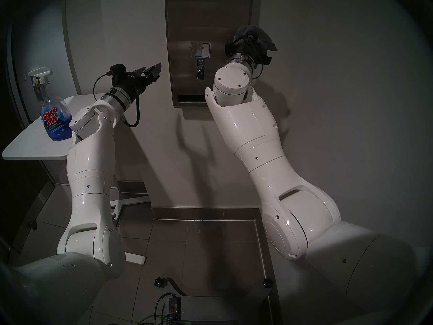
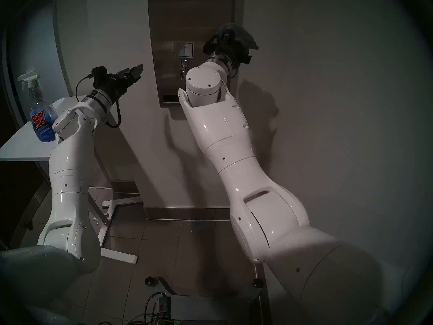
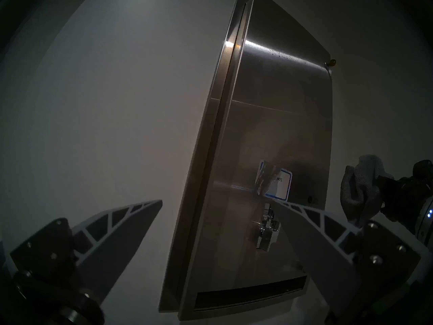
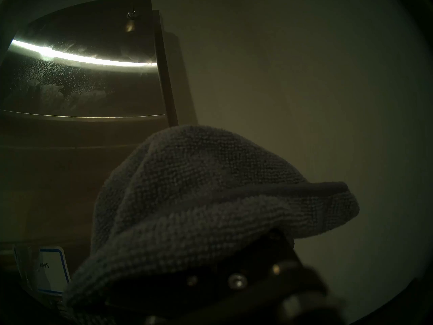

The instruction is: Pick up the cloth and wipe the surface

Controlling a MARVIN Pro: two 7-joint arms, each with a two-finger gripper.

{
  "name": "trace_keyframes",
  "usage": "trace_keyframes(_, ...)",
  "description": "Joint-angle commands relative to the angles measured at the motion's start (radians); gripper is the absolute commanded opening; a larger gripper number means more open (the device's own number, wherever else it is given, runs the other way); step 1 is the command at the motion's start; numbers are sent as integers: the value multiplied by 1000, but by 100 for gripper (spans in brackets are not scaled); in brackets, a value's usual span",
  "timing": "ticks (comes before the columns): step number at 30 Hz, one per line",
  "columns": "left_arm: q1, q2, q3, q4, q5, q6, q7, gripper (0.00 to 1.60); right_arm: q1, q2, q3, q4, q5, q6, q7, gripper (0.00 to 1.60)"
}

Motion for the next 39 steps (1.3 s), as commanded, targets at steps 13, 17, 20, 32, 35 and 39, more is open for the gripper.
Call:
trace_keyframes(13,-63,1,26,16,-3,-16,2,160,-100,19,-76,-267,-6,68,23,0)
trace_keyframes(17,-65,4,31,22,-3,-17,2,160,-121,16,-126,-305,-4,90,56,0)
trace_keyframes(20,-70,4,38,28,-2,-19,2,160,-142,15,-174,-354,1,111,91,0)
trace_keyframes(32,-108,15,54,37,-9,-24,-9,160,-217,48,-311,-496,18,197,209,0)
trace_keyframes(35,-123,22,51,31,-18,-20,-21,160,-236,70,-328,-534,22,223,232,0)
trace_keyframes(39,-131,36,47,16,-29,-12,-46,160,-260,98,-341,-571,27,257,257,0)
